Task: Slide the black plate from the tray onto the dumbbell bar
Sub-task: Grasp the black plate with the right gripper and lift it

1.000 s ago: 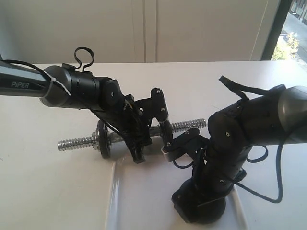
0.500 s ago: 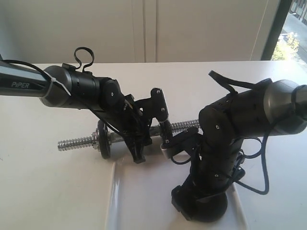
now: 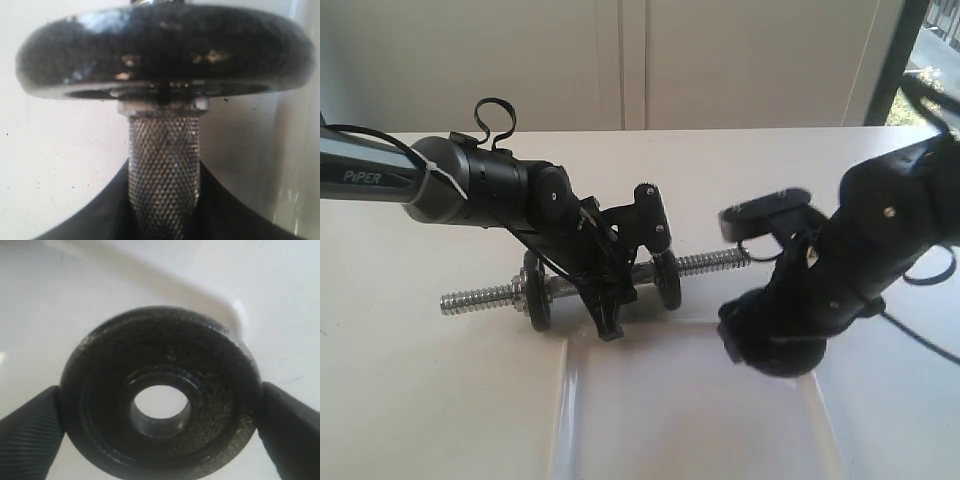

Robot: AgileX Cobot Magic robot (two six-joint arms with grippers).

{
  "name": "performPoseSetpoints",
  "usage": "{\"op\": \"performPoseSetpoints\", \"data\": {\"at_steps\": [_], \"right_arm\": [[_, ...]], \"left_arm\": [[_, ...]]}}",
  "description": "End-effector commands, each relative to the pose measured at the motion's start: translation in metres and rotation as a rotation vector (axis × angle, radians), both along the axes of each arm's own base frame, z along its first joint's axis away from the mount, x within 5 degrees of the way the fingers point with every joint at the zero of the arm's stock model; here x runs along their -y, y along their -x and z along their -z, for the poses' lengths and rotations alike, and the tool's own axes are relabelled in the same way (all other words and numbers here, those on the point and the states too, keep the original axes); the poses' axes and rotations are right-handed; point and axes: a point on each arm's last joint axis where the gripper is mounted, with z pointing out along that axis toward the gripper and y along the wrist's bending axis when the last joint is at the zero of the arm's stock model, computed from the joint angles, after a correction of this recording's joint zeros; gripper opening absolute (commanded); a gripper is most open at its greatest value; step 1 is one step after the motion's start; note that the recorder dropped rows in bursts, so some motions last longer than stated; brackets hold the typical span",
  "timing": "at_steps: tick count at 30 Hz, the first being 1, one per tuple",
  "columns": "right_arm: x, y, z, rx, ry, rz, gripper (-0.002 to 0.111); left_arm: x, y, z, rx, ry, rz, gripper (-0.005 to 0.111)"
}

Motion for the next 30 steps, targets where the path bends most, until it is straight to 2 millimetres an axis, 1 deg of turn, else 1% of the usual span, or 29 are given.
{"op": "performPoseSetpoints", "data": {"at_steps": [1, 6, 10, 13, 20, 21, 25, 27, 30], "right_arm": [[0.026, -0.017, -0.027, 0.176, -0.111, 0.132, 0.0], [0.047, -0.03, -0.029, 0.198, -0.24, 0.214, 0.0], [0.063, -0.041, -0.031, 0.201, -0.37, 0.204, 0.0], [0.072, -0.05, -0.028, 0.161, -0.517, 0.185, 0.0], [0.1, -0.078, -0.008, 0.053, -0.691, 0.175, 0.0], [0.104, -0.083, -0.004, 0.033, -0.736, 0.155, 0.0], [0.113, -0.095, 0.001, -0.031, -1.002, 0.039, 0.0], [0.122, -0.105, 0.015, -0.011, -1.042, 0.062, 0.0], [0.126, -0.108, 0.034, -0.042, -1.029, 0.061, 0.0]], "left_arm": [[-0.001, -0.003, -0.056, 0.136, 0.122, -0.035, 0.0], [-0.001, -0.003, -0.055, 0.129, 0.118, -0.032, 0.0], [-0.001, -0.003, -0.055, 0.128, 0.117, -0.032, 0.0], [-0.001, -0.003, -0.055, 0.128, 0.117, -0.032, 0.0], [-0.001, -0.003, -0.055, 0.129, 0.118, -0.032, 0.0], [-0.001, -0.003, -0.055, 0.129, 0.118, -0.032, 0.0], [-0.001, -0.003, -0.055, 0.129, 0.118, -0.032, 0.0], [-0.001, -0.003, -0.055, 0.131, 0.119, -0.033, 0.0], [-0.001, -0.003, -0.055, 0.131, 0.119, -0.033, 0.0]]}}
